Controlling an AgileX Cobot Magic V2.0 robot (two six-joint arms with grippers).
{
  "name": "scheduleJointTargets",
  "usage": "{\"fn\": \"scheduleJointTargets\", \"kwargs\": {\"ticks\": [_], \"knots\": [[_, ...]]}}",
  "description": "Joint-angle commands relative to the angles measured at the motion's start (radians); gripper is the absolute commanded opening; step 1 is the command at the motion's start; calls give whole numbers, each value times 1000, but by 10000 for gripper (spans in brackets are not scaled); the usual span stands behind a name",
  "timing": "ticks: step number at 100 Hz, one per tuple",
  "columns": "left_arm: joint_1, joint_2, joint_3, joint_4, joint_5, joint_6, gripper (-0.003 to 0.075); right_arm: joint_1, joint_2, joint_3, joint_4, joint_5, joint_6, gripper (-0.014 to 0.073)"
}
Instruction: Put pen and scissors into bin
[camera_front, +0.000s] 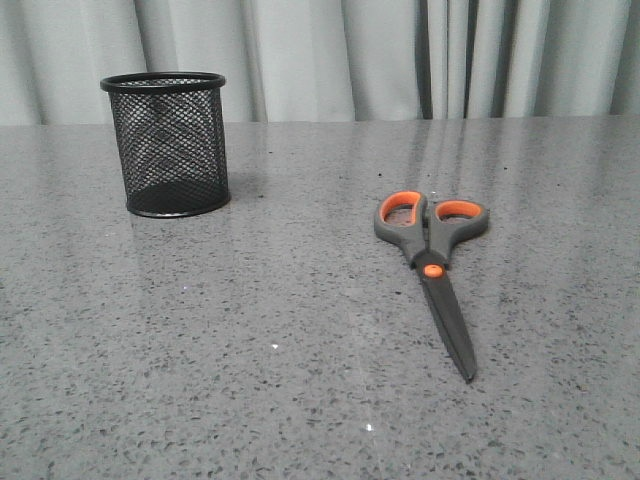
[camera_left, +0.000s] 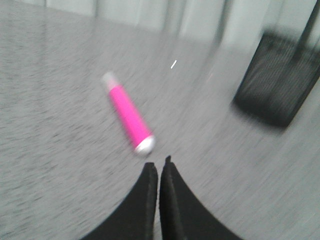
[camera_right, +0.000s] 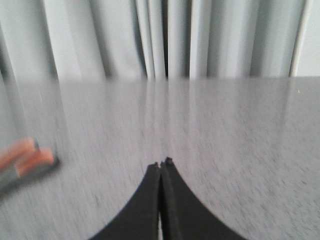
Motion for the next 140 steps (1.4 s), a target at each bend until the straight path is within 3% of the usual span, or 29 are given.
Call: {"fn": "scheduleJointTargets", "kwargs": {"ticks": [1,17,23,36,42,50,63,68,76,86,108,140], "knots": [[2,-33,44,-277,-195,-8,-19,-6,-20,15,220,-156,2,-69],[2,-33,42,-398,-296,-8,-19,-6,-20,13,515,-170,2,-69],[2,-33,42,-461,-323,-8,-19,-6,-20,13,566,-191,2,-69],[2,-33,38,-742,-325,-10,-19,-6,-20,8,657,-196,2,-69],[2,-33,34,-756,-309,-10,-15,-6,-20,-19,650,-158,2,-68],[1,-33,5,-712,-256,-3,52,-6,-16,-75,580,-91,-2,-40],[1,2,-104,-599,-151,20,323,-6,40,-217,416,63,-15,111],[1,41,-154,-554,-110,20,378,-6,85,-269,379,124,-17,175],[1,137,-248,-468,-18,20,363,-6,183,-346,348,213,-17,246],[1,282,-399,-316,113,21,304,-6,301,-429,346,282,-17,255],[1,636,-711,-34,370,21,274,-6,416,-512,346,255,-17,255],[4,1045,-1028,100,605,-6,274,-4,416,-512,346,248,-17,255]]}}
